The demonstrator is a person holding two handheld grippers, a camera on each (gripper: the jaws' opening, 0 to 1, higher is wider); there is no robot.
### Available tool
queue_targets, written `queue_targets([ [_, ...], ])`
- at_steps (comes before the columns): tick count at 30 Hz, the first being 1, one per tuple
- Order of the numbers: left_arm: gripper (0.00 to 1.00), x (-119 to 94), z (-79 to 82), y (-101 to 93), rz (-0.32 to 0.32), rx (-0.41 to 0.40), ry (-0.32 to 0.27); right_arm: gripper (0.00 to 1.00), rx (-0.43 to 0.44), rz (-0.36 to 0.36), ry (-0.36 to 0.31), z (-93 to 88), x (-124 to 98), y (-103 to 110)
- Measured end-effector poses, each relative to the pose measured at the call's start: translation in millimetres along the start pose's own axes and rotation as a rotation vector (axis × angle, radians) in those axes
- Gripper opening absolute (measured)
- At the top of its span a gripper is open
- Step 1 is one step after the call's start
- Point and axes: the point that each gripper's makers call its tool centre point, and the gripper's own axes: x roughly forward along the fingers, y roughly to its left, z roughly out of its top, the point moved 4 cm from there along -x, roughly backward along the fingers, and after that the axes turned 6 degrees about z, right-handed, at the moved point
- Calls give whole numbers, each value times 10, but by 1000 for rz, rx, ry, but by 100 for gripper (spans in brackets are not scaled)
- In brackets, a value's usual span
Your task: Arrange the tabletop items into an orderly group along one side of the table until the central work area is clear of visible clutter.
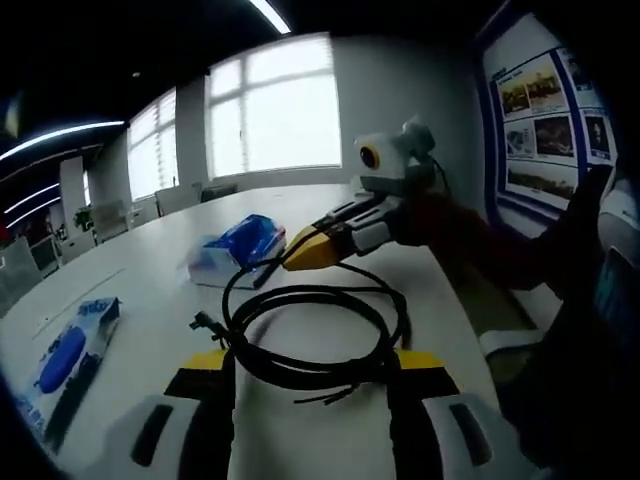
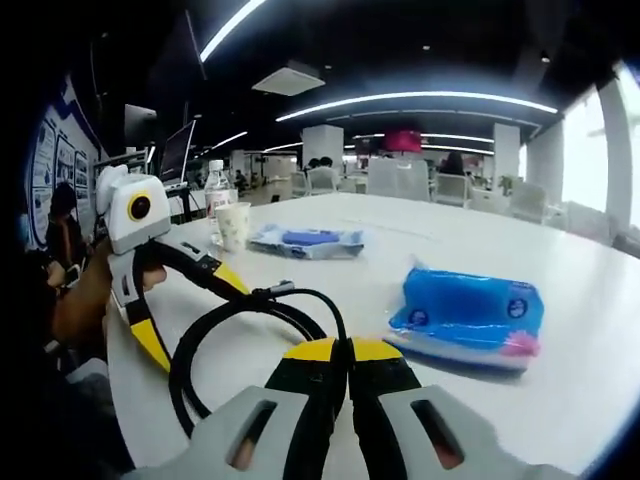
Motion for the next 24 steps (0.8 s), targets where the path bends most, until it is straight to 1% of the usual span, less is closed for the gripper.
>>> queue_targets([
  [3,58,-10,-13,13,6,3,0,1,5,-2,5,-38,11,-7],
  [4,58,-16,-32,5,6,0,9,1,5,-1,9,-57,19,-10],
  [5,55,-31,-37,-13,3,14,8,1,8,-1,12,-70,29,-15],
  [6,55,-37,-37,-13,3,11,7,1,7,-5,14,-80,34,-23],
  [8,56,-59,-17,-2,4,-14,-7,1,12,-3,13,-92,43,-29],
  [11,56,-79,-17,-7,3,-4,-13,1,10,-3,17,-102,57,-47],
  [14,56,-104,2,1,1,-20,-34,1,10,1,29,-122,62,-57],
  [18,56,-128,-1,21,11,-25,-41,2,8,13,29,-112,47,-50],
  [20,56,-156,-33,57,23,-31,-36,2,-12,7,16,-49,31,-44],
  [24,56,-183,-46,72,27,-30,-36,5,-39,-1,20,-16,31,-48],
])
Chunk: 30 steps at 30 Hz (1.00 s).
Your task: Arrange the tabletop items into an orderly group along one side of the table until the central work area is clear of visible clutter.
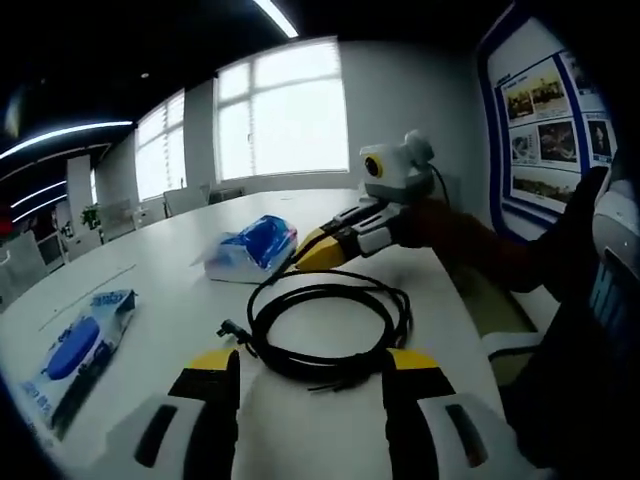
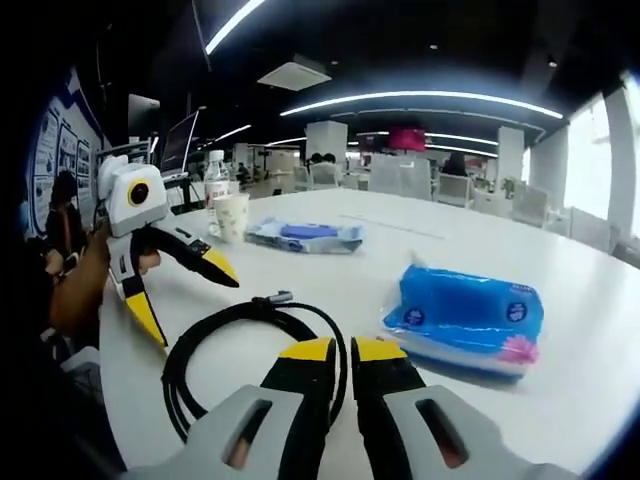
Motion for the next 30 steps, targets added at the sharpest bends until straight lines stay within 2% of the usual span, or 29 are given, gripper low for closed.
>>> queue_targets([
  [14,56,-162,18,219,61,-12,-17,6,-33,3,-17,188,58,21],
  [23,57,-244,1,278,80,-16,-21,8,-44,15,-19,232,122,58],
  [27,58,-288,-7,313,97,-14,-21,12,-56,23,-24,263,155,79],
  [30,61,-325,9,329,107,-10,-32,25,-76,24,-25,283,183,100],
])
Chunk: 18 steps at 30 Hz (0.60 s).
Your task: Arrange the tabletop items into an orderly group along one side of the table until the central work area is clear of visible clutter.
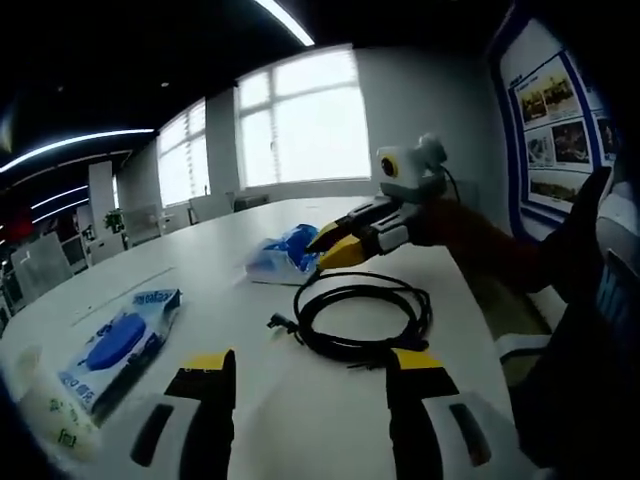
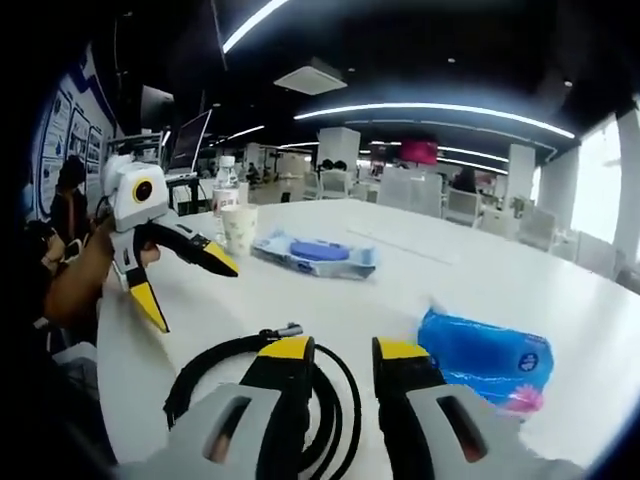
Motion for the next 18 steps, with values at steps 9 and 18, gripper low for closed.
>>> queue_targets([
  [9,72,-24,-22,128,61,29,-9,59,-72,-13,-5,55,69,20],
  [18,84,-16,-36,122,63,38,-1,85,-83,-29,-8,47,111,16],
])
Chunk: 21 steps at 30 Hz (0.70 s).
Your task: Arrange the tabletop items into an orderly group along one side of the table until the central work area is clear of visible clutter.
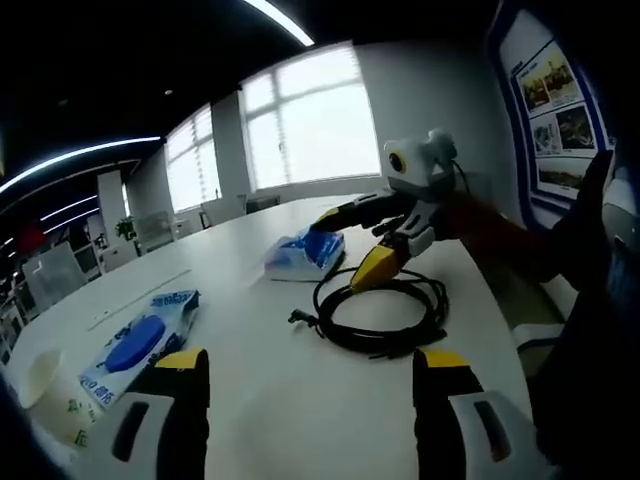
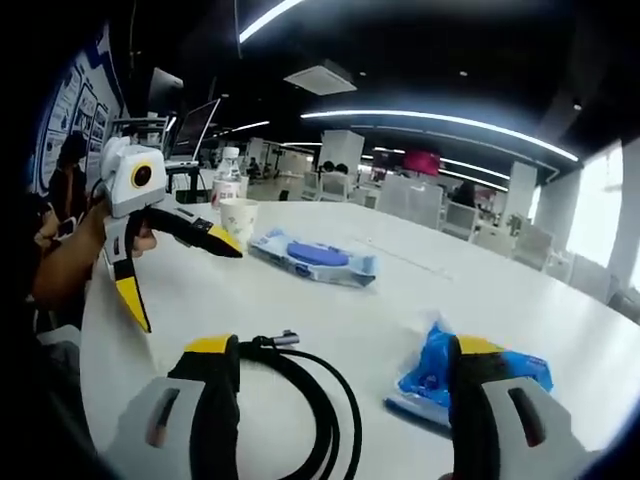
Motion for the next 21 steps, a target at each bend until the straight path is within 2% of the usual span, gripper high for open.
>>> queue_targets([
  [9,90,-20,6,50,20,-4,-6,93,-16,-7,6,2,24,5],
  [12,90,-26,3,73,28,4,-5,90,-19,-10,-2,25,29,3],
  [15,91,-42,23,85,30,16,-23,92,-31,-7,-14,46,41,0],
  [21,95,-55,41,137,46,13,-38,90,-44,-1,9,25,87,16],
])
